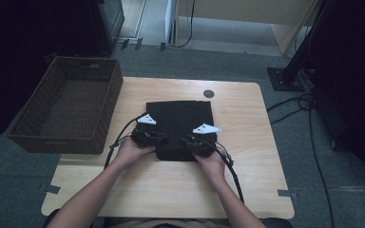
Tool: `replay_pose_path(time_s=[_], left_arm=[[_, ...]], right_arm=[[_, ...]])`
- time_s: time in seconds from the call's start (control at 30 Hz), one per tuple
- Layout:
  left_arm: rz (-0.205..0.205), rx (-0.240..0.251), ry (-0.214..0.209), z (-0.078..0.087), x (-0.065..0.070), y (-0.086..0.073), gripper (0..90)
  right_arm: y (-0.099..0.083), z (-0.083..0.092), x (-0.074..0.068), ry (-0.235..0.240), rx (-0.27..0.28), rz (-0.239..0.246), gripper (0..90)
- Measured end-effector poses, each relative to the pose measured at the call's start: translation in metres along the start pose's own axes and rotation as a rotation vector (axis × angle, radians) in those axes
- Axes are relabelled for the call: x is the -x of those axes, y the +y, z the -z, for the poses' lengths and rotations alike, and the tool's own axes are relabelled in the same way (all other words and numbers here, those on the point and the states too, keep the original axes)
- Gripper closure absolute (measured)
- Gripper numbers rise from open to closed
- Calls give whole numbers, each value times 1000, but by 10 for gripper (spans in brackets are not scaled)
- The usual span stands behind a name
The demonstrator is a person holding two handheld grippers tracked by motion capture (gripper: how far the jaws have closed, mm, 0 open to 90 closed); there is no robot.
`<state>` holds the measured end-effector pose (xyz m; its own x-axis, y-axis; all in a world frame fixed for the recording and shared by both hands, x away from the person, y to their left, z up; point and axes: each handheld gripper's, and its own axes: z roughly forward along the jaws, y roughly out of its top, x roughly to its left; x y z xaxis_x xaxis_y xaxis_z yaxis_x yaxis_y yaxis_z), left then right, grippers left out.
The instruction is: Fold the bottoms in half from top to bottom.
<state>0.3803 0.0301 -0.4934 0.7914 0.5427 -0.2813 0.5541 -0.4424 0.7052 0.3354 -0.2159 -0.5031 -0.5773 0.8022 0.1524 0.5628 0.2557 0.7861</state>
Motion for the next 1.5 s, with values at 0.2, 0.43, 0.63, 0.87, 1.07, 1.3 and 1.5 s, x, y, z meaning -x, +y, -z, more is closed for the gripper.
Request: replay_pose_path(time_s=[0.2,0.43,0.63,0.87,1.07,1.3,1.5], left_arm=[[-30,15,62,8,-6,15,550],[15,52,125,4,-45,40,451],[27,64,149,-5,-70,63,427],[14,29,178,-27,-89,82,409],[32,-1,183,-46,-98,83,406],[39,-32,167,-56,-105,74,414],[-7,-45,180,-56,-105,74,416]], right_arm=[[-11,9,-4,13,1,28,690],[-13,11,-6,19,-6,39,686],[-14,12,-6,31,-6,40,685],[-16,11,-6,31,7,43,685],[-17,11,-6,25,9,51,684],[-18,11,-7,23,21,49,683],[-18,11,-7,23,20,43,681]])
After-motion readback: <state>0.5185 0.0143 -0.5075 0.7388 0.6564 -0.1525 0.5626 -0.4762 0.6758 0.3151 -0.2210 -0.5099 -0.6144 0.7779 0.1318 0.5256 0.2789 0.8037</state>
